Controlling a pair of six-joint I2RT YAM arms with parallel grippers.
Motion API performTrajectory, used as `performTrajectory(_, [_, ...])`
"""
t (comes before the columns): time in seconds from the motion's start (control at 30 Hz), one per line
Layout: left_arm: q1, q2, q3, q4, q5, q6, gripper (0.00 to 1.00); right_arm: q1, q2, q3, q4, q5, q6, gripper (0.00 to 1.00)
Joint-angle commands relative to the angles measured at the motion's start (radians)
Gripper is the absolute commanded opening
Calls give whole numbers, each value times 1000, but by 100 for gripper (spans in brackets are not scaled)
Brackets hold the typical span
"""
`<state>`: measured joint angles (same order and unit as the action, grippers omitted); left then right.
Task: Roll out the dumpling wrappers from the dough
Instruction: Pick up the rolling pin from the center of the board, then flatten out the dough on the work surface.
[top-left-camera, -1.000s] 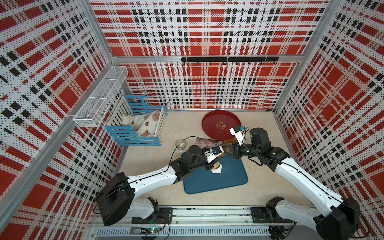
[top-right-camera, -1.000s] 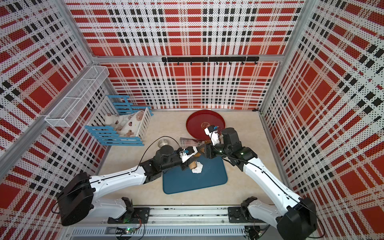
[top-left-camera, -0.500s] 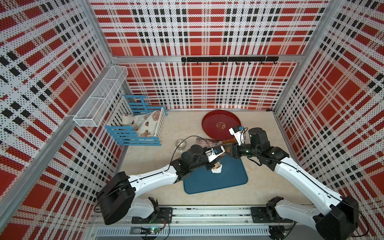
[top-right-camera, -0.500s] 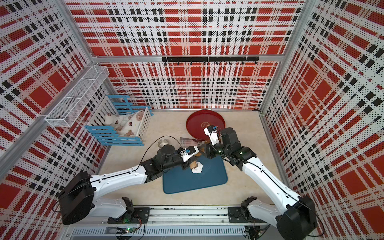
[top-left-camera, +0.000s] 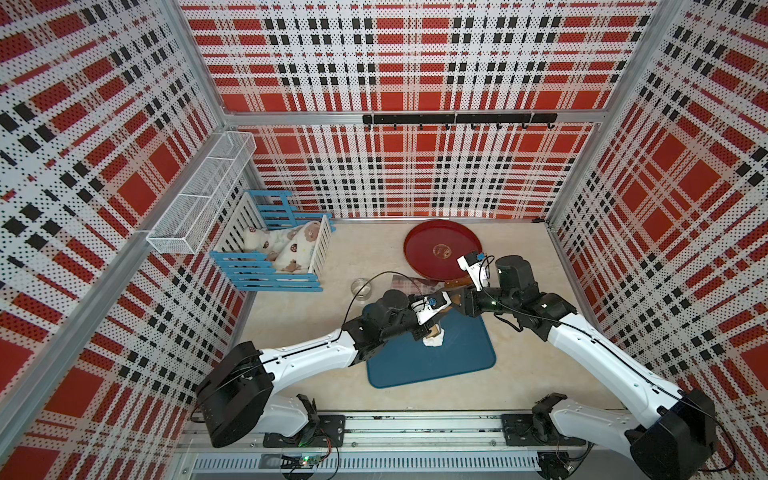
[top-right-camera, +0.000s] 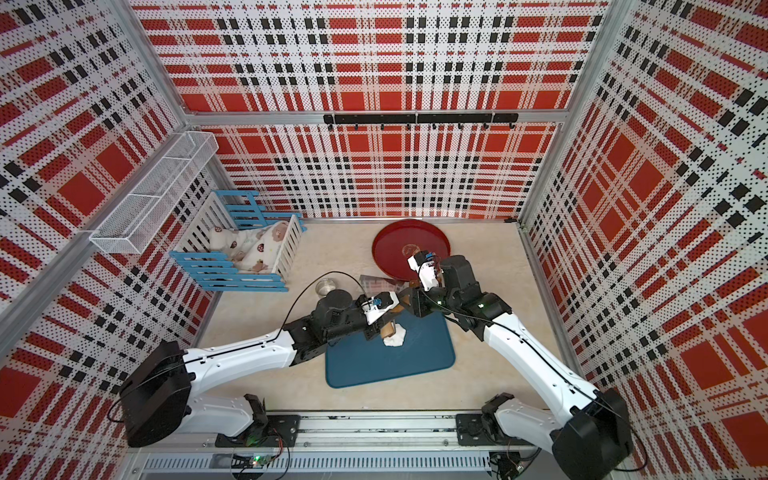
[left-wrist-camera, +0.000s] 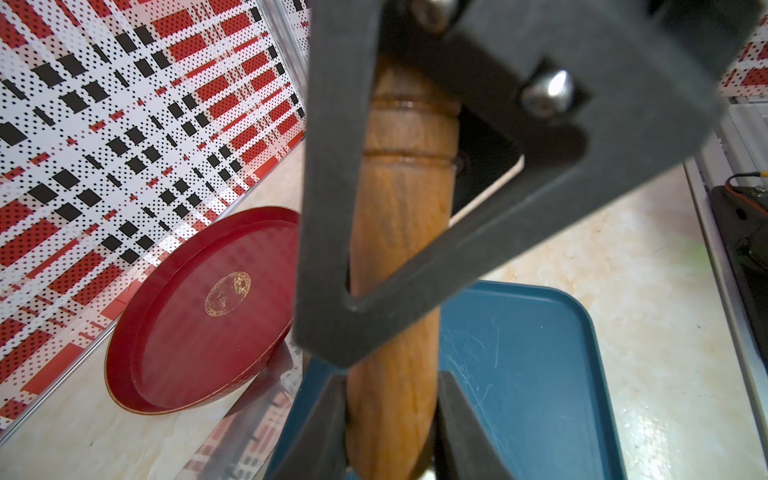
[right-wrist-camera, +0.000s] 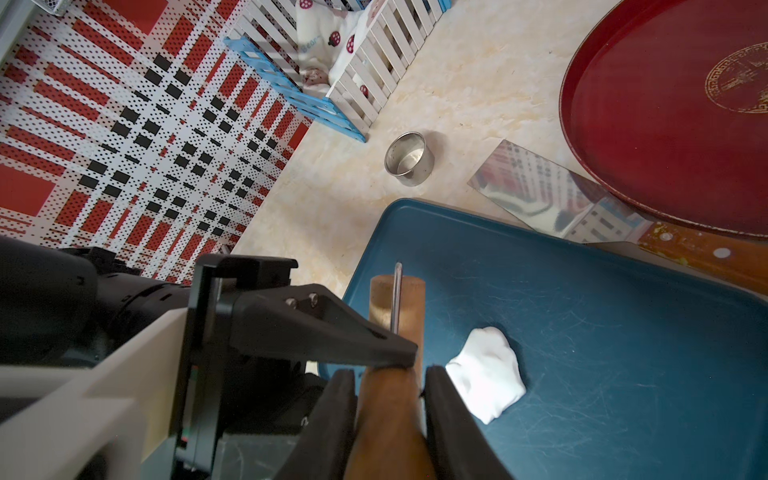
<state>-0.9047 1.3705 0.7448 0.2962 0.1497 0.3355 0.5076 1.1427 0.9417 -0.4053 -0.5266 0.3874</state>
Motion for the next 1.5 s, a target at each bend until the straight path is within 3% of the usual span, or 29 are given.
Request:
performTrajectory(0.0, [-11,3,52,88,13,-27,45,17,-1,3,54,-37,40,0])
performTrajectory(0.13, [-1,-15,16,121,-20,-73,62,18,-18,-6,73,34,75,0])
performTrajectory(0.37, [19,-100,-93,175,-138,-195,79,18,-31,0,29,238,113,0])
performTrajectory(0.5, [55,-188,-171,187,-292,-389,99,18,-49,-18,-5,372,143,0])
performTrajectory(0.67, [106,-289,-249,118,-364,-672,99,25,-90,-54,-32,463,201,0])
performTrajectory(0.83, [122,-336,-246,-136,-497,-937,99,64,-103,-77,-40,485,238,0])
performTrajectory(1.07, [137,-334,-280,-286,-462,-1078,99,150,-66,-66,-57,515,310,0])
performTrajectory(1.47, [139,-297,-366,-346,-422,-1152,99,207,14,-47,-68,551,353,0])
